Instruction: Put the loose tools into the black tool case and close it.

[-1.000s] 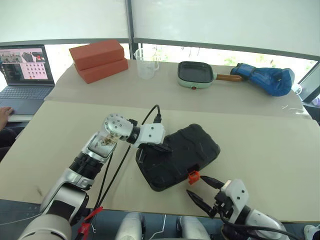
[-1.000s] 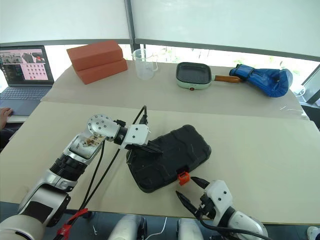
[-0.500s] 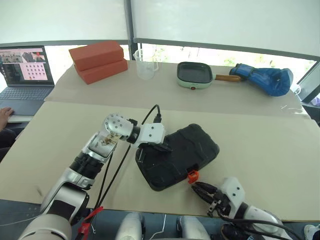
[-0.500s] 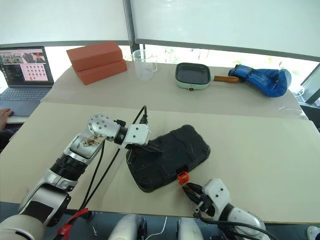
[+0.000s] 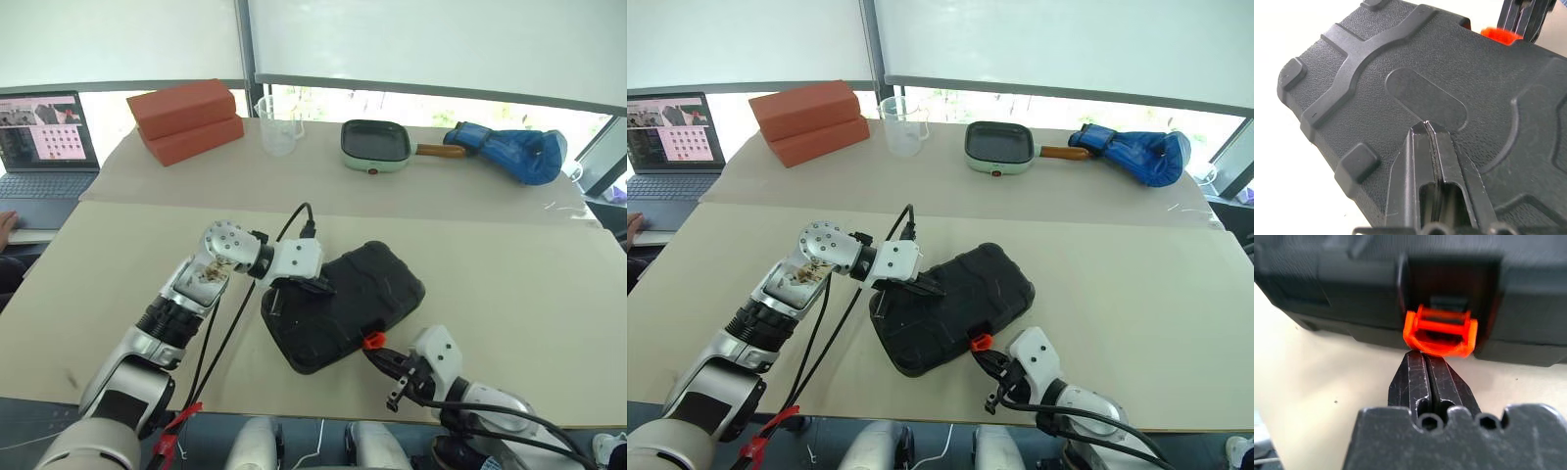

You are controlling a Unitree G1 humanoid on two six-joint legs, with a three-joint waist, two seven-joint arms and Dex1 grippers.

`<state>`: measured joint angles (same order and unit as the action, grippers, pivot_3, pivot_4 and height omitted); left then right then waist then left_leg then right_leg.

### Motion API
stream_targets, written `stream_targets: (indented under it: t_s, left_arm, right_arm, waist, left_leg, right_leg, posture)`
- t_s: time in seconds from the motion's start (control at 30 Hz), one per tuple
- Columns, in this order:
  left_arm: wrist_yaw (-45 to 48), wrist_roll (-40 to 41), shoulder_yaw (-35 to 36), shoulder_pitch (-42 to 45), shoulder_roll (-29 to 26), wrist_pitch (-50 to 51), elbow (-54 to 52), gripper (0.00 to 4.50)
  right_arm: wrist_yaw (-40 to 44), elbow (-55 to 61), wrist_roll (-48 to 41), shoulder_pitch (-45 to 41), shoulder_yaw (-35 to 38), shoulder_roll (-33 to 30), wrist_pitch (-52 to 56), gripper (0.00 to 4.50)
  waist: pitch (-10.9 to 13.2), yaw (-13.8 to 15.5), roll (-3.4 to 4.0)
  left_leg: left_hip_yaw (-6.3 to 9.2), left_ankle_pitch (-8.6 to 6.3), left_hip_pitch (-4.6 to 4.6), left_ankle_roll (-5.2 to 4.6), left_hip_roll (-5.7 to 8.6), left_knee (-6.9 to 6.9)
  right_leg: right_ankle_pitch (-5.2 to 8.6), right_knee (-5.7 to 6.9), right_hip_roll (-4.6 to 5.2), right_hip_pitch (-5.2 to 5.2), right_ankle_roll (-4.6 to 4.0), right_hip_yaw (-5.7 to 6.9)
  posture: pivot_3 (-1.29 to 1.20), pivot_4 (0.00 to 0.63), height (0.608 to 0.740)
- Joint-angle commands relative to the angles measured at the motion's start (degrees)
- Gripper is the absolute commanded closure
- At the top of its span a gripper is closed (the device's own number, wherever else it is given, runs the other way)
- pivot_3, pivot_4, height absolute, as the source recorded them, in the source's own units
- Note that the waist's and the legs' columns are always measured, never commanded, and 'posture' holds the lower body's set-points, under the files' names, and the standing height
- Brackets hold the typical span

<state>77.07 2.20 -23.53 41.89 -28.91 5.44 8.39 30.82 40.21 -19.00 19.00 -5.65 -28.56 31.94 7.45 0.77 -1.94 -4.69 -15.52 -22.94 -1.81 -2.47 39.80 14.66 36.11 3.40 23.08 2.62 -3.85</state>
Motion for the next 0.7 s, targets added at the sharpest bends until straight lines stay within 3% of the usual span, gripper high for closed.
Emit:
stream_targets:
  t_s: [0.03, 0.43, 0.53, 0.57, 0.7]
  left_arm:
    - [1.0, -2.5, -3.8, -1.8, 0.4, 0.7, 1.8, 4.5]
    - [0.5, -3.1, -4.1, -2.0, 1.7, -0.6, 3.2, 4.5]
    - [0.5, -2.0, -2.6, -2.5, 1.0, 0.8, 3.4, 4.5]
    - [0.8, -1.3, -1.7, -2.7, 0.3, 1.7, 3.3, 4.5]
    - [2.1, 4.9, 5.2, -3.8, -4.3, 9.9, 0.5, 3.49]
  right_arm:
    - [-1.4, 8.0, -4.7, -3.7, 5.4, 1.4, -1.3, 4.48]
    - [2.0, 5.1, -1.3, -1.6, 4.3, -2.7, -3.6, 4.48]
    - [4.3, 5.2, -2.3, -0.2, 7.3, -5.3, -4.1, 4.48]
    - [6.2, 5.5, -4.3, 0.3, 9.5, -6.7, -3.9, 4.2]
    - [18.2, 3.8, -13.9, 0.9, 22.0, -15.2, -3.6, 3.15]
  waist:
    - [0.0, -0.1, 0.0]
    - [0.0, 0.0, -0.03]
    - [0.0, 0.2, -0.03]
    - [0.0, 0.1, -0.03]
    - [0.0, -0.5, -0.03]
  left_leg:
    - [0.0, 0.0, 0.0, 0.0, 0.0, 0.0]
    - [0.0, 0.0, 0.07, 0.0, 0.03, 0.03]
    - [0.0, 0.0, 0.05, 0.0, 0.1, 0.03]
    - [0.0, 0.0, 0.05, 0.0, 0.1, 0.02]
    - [-0.01, -0.01, 0.03, -0.01, 0.09, 0.0]
  right_leg:
    - [0.0, 0.0, 0.0, 0.0, 0.0, 0.0]
    - [-0.01, -0.01, -0.01, -0.08, 0.02, -0.02]
    - [0.0, -0.02, 0.04, -0.08, 0.05, -0.02]
    - [0.0, -0.04, 0.04, -0.08, 0.06, -0.02]
    - [-0.01, -0.02, 0.04, -0.05, 0.07, -0.06]
  posture:
    - [0.0, 0.15, 0.74]
    - [0.0, 0.15, 0.74]
    - [0.0, 0.15, 0.74]
    - [0.0, 0.15, 0.74]
    - [0.0, 0.15, 0.74]
